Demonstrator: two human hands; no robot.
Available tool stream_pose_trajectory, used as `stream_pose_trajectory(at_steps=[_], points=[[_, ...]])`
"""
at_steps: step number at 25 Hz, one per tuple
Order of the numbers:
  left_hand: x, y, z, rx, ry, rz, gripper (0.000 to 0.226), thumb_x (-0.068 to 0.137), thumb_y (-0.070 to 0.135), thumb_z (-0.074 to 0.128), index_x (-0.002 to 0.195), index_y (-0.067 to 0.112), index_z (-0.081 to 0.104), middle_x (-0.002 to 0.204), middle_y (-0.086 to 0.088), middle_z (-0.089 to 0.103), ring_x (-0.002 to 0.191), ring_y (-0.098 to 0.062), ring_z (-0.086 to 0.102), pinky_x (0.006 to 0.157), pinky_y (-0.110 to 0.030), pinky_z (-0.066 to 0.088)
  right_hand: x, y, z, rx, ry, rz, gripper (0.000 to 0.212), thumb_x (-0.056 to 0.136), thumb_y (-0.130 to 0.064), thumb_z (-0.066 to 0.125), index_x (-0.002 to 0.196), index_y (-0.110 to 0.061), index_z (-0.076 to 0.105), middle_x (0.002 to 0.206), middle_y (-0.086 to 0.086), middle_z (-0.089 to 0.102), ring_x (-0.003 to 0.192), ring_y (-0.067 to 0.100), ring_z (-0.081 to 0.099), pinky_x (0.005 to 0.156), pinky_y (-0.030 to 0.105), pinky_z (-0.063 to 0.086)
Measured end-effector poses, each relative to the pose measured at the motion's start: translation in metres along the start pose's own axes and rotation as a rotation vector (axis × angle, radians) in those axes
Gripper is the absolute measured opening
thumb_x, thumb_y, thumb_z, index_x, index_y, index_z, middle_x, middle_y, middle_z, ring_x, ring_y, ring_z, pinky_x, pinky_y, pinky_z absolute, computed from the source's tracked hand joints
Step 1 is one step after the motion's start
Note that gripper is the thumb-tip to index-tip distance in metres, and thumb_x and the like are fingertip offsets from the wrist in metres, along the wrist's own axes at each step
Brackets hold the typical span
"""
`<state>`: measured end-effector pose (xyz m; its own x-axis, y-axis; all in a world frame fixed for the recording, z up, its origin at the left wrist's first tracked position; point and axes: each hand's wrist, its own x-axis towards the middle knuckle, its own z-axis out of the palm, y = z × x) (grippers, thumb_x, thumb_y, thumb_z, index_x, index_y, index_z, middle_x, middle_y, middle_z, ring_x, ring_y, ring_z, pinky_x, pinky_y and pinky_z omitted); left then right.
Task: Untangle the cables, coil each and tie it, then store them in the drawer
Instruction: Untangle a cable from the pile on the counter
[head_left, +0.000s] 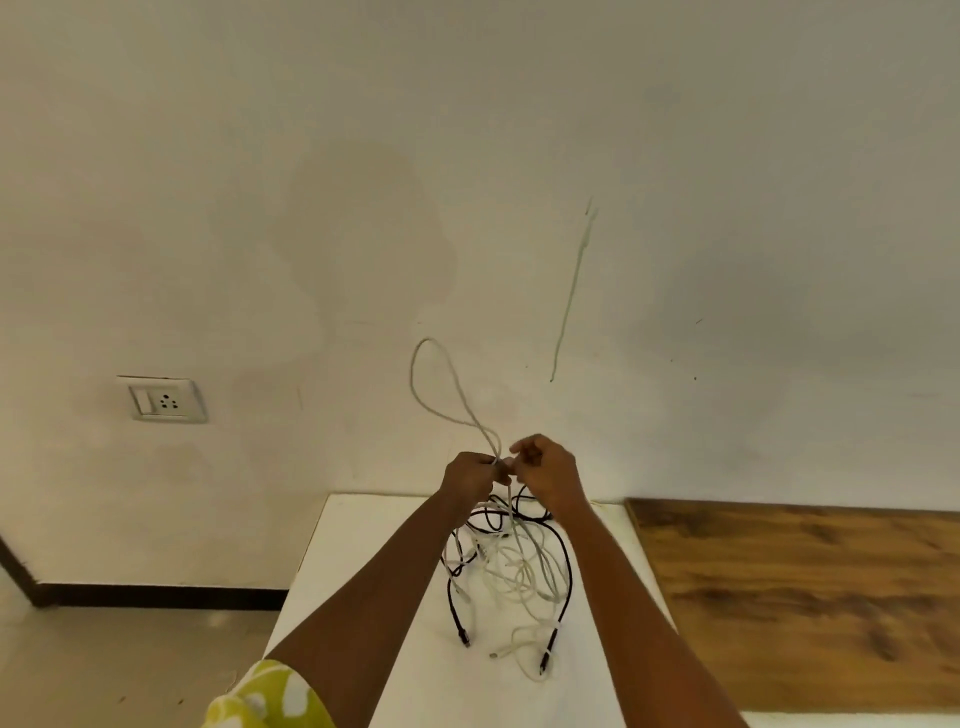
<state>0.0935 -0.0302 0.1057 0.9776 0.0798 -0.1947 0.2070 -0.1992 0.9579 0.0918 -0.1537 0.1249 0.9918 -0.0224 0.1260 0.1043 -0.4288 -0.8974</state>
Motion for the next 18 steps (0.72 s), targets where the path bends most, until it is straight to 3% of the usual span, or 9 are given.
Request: stream_pose_trajectory(at_steps=[2, 4, 6, 9, 11, 13, 14, 18], points=[[0.003, 0.006, -0.001, -0.049, 0.016, -0.015, 0.027, 0.089, 0.023, 0.063, 0.098, -0.002, 0.070, 0.073, -0.009, 0.065, 0.043, -0.008, 0.037, 0.042, -0.016, 0.031, -0.009, 0.021, 0.011, -0.059, -0.032, 0.014, 0.025, 0.076, 0.003, 0.066, 0.100, -0.004, 0.063, 0.091, 0.008, 0.063, 0.081, 0.024, 0.062, 0.069, 0.024, 0.048], [0.003, 0.013, -0.004, -0.225, -0.024, -0.044, 0.028, 0.092, 0.019, 0.059, 0.102, -0.007, 0.067, 0.072, -0.009, 0.060, 0.037, -0.005, 0.031, 0.038, -0.015, 0.026, -0.014, 0.041, 0.020, -0.115, -0.094, -0.019, 0.030, 0.076, 0.004, 0.065, 0.105, -0.004, 0.062, 0.094, 0.008, 0.061, 0.084, 0.023, 0.060, 0.074, 0.026, 0.046], [0.000, 0.025, -0.006, -0.357, -0.081, -0.038, 0.024, 0.095, 0.016, 0.056, 0.096, -0.005, 0.066, 0.068, -0.005, 0.054, 0.033, -0.002, 0.027, 0.035, -0.013, 0.021, -0.018, 0.058, 0.026, -0.162, -0.084, -0.054, 0.018, 0.080, 0.002, 0.064, 0.098, -0.001, 0.066, 0.092, 0.010, 0.065, 0.087, 0.023, 0.060, 0.076, 0.022, 0.045], [0.000, 0.052, -0.012, -0.454, -0.107, 0.033, 0.020, 0.096, 0.016, 0.053, 0.082, 0.006, 0.063, 0.068, -0.002, 0.051, 0.033, -0.002, 0.027, 0.036, -0.012, 0.020, -0.024, 0.084, 0.027, -0.209, -0.033, -0.053, 0.006, 0.086, -0.001, 0.061, 0.088, -0.001, 0.067, 0.090, 0.012, 0.069, 0.088, 0.023, 0.063, 0.069, 0.006, 0.039], [0.002, 0.072, -0.017, -0.483, -0.085, 0.088, 0.019, 0.095, 0.016, 0.054, 0.082, 0.007, 0.064, 0.069, -0.002, 0.053, 0.034, -0.002, 0.027, 0.037, -0.012, 0.020, -0.029, 0.099, 0.025, -0.207, -0.015, -0.036, 0.006, 0.087, -0.002, 0.061, 0.084, -0.004, 0.066, 0.089, 0.011, 0.068, 0.090, 0.025, 0.063, 0.074, 0.009, 0.043], [0.005, 0.089, -0.023, -0.501, -0.053, 0.145, 0.018, 0.094, 0.017, 0.056, 0.082, 0.008, 0.065, 0.069, -0.001, 0.054, 0.035, -0.002, 0.026, 0.038, -0.013, 0.020, -0.030, 0.106, 0.021, -0.230, 0.034, -0.033, 0.009, 0.089, -0.007, 0.060, 0.090, -0.002, 0.068, 0.093, 0.012, 0.069, 0.093, 0.025, 0.062, 0.084, 0.025, 0.047], [0.006, 0.095, -0.027, -0.513, -0.037, 0.171, 0.017, 0.094, 0.018, 0.057, 0.083, 0.008, 0.066, 0.069, 0.000, 0.054, 0.035, -0.002, 0.026, 0.038, -0.014, 0.020, -0.029, 0.104, 0.019, -0.211, 0.067, -0.029, 0.011, 0.089, -0.008, 0.060, 0.093, -0.002, 0.068, 0.095, 0.012, 0.070, 0.093, 0.024, 0.062, 0.084, 0.027, 0.047], [0.010, 0.097, -0.036, -0.502, 0.053, 0.160, 0.020, 0.094, 0.023, 0.057, 0.097, 0.006, 0.067, 0.072, 0.002, 0.054, 0.035, -0.004, 0.023, 0.038, -0.015, 0.020, -0.014, 0.077, 0.003, 0.046, 0.136, -0.004, 0.011, 0.090, -0.005, 0.058, 0.089, -0.004, 0.069, 0.089, 0.008, 0.070, 0.086, 0.019, 0.063, 0.075, 0.011, 0.045]])
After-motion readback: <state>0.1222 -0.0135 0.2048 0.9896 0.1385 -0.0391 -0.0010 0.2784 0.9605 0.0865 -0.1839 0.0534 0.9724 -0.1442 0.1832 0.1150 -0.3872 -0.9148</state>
